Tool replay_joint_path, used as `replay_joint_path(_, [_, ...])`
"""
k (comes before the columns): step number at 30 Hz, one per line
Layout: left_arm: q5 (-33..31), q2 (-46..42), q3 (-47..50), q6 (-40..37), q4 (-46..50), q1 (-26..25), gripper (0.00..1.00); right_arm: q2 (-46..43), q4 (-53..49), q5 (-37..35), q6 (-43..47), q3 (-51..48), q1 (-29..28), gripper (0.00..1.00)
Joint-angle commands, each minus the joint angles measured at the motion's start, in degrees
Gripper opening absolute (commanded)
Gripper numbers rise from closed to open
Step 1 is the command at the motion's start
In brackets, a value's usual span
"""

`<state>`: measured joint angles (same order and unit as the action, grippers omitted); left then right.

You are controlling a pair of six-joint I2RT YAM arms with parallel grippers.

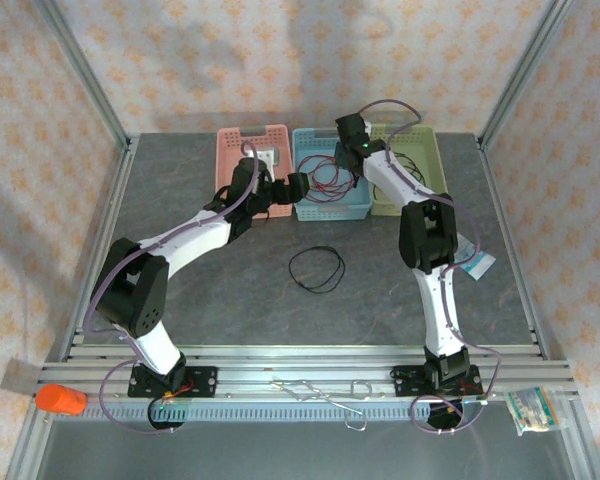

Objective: Untangle the cables

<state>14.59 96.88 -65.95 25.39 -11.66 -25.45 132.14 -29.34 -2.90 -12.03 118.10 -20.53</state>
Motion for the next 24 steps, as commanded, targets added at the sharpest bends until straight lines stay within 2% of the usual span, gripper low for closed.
replay_joint_path(1, [-0.8,-3.1,1.4,-0.8,1.0,-1.6,0.88,-9.7,2.1,1.0,1.6,-3.9,-0.7,0.3])
replay_joint_path(7, [-2.8,-8.8,6.3,-0.2,-0.3,-4.2,0.88,-20.9,7.5,1.9,2.8,-16.5,-3.4,0.3])
replay_joint_path(12, [-4.6,-14.6,12.6,0.8,-2.0,-6.9,0.87,-31.0,12.2,1.4,2.4,-30.7,-7.0,0.3])
replay_joint_path(19, [-7.5,-22.7,23.0,4.4,-3.2,-9.9,0.87,-42.9,16.5,-0.9,-2.4,-48.1,-13.2,0.29])
replay_joint_path(24, [-7.9,-28.1,32.4,9.8,-5.8,-10.8,0.86,-48.5,18.0,-2.7,-8.0,-58.4,-18.7,0.29])
